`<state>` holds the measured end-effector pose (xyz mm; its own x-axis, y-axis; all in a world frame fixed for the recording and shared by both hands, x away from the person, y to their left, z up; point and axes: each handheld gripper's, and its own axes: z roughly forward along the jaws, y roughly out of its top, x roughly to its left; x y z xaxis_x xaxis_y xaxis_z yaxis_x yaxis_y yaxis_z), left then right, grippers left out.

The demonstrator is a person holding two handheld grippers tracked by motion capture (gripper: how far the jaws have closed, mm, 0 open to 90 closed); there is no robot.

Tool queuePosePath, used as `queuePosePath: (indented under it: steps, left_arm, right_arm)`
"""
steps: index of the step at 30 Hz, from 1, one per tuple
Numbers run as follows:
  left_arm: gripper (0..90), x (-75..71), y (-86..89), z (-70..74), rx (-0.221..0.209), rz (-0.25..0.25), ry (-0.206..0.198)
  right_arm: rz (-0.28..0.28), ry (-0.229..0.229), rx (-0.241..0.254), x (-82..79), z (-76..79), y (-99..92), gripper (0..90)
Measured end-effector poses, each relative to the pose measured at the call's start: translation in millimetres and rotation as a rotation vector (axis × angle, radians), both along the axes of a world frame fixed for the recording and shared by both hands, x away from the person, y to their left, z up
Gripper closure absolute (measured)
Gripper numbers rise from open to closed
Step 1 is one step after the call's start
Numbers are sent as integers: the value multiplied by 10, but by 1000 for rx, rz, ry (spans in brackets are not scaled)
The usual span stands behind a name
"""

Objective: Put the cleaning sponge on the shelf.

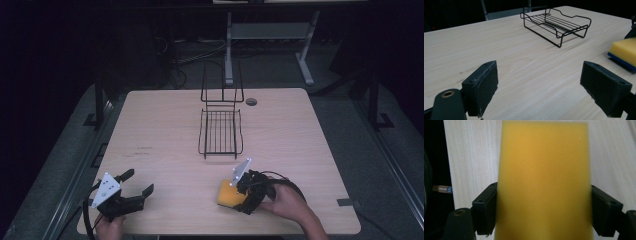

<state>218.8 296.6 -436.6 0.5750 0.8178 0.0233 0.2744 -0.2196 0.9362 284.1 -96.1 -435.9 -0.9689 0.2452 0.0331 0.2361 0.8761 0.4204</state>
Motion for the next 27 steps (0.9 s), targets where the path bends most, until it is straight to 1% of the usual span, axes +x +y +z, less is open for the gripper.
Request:
queuePosePath:
  steps: [8,11,12,15,17,20,21,24,27]
  left_arm:
    - [140,0,-3,0,2,-2,0]
    - [140,-5,1,0,1,0,1]
    - [140,-5,1,0,1,0,1]
    - [140,-5,3,3,2,-1,0]
    - [140,-3,1,1,-1,0,0]
    - [140,-3,3,1,3,-5,-2]
    - [141,-7,2,0,3,-4,0]
    - [140,-11,6,2,-1,-3,-4]
    - [140,3,8,-2,0,-3,0]
  right_arm:
    - [13,8,8,75,84,-12,215]
    - [12,11,3,128,150,-19,215]
    - [12,11,3,128,150,-19,215]
    - [27,9,14,180,209,-14,215]
    - [23,21,18,212,232,-13,215]
    - [21,24,19,246,244,-8,215]
    - [23,28,24,282,257,-8,215]
    - [21,32,31,321,270,-12,215]
    - [18,46,40,384,303,-19,215]
